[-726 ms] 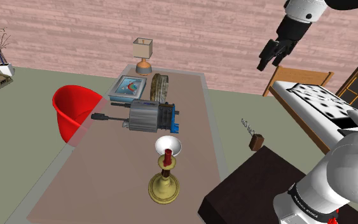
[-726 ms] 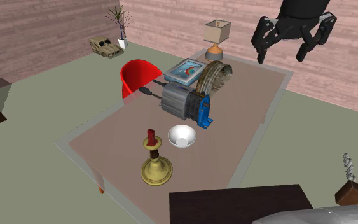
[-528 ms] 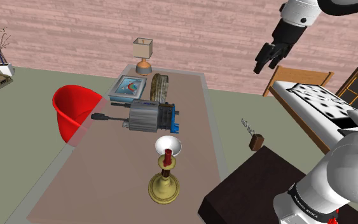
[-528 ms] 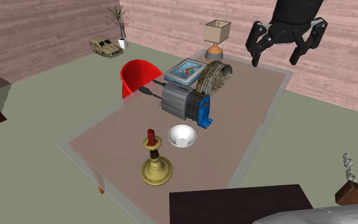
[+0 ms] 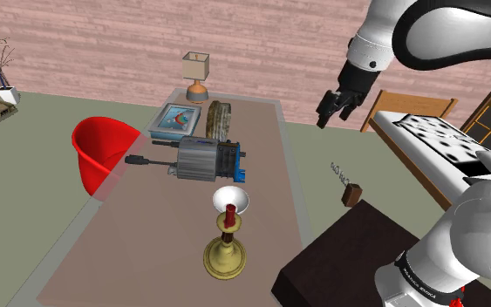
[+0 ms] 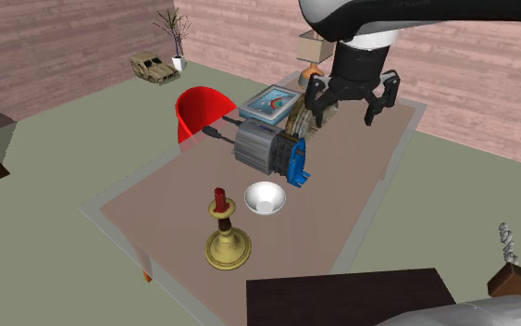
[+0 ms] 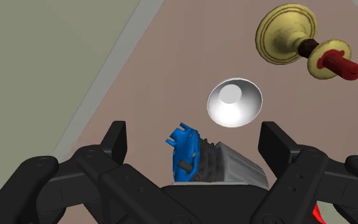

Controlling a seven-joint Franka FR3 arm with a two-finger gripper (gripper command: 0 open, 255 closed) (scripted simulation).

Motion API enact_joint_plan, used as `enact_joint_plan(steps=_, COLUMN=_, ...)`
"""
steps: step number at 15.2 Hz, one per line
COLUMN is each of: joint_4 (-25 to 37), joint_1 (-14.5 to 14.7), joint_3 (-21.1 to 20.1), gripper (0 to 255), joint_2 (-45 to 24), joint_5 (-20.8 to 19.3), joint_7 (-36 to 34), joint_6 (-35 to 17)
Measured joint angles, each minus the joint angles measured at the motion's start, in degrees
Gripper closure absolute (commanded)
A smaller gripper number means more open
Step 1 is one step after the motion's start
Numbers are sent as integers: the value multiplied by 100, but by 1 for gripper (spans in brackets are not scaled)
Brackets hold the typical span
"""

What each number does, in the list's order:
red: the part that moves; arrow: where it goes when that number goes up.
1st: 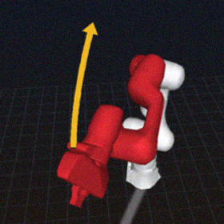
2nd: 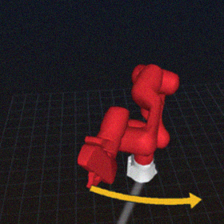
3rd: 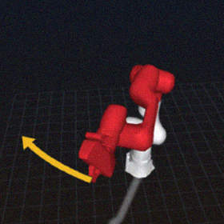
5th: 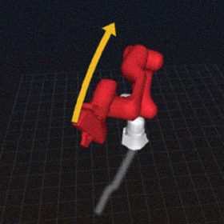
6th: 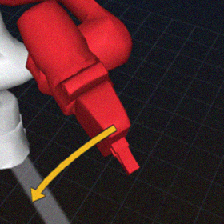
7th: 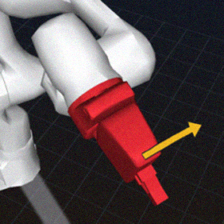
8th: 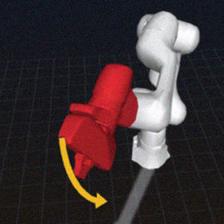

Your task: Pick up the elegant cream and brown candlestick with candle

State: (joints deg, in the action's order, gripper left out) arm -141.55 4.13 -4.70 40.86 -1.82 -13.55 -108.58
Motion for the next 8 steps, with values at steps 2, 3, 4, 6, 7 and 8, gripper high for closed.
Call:
enact_joint_plan(steps=2, joint_4=-77, joint_1=72, joint_3=-180, gripper=0, joint_2=-179, joint_5=98, joint_7=-219, joint_6=-227)
enact_joint_plan(steps=3, joint_4=-109, joint_1=89, joint_3=-246, gripper=0, joint_2=-324, joint_5=126, joint_7=-301, joint_6=-388)
enact_joint_plan(steps=4, joint_4=-98, joint_1=130, joint_3=-352, gripper=0, joint_2=-431, joint_5=176, joint_7=-426, joint_6=-472)
enact_joint_plan(steps=6, joint_4=-148, joint_1=193, joint_3=-540, gripper=0, joint_2=-672, joint_5=253, joint_7=-652, joint_6=-739)
enact_joint_plan(steps=7, joint_4=-255, joint_1=235, joint_3=-627, gripper=0, joint_2=-709, joint_5=297, joint_7=-759, joint_6=-872)
enact_joint_plan(steps=8, joint_4=-250, joint_1=257, joint_3=-733, gripper=0, joint_2=-901, joint_5=323, joint_7=-883, joint_6=-1050)
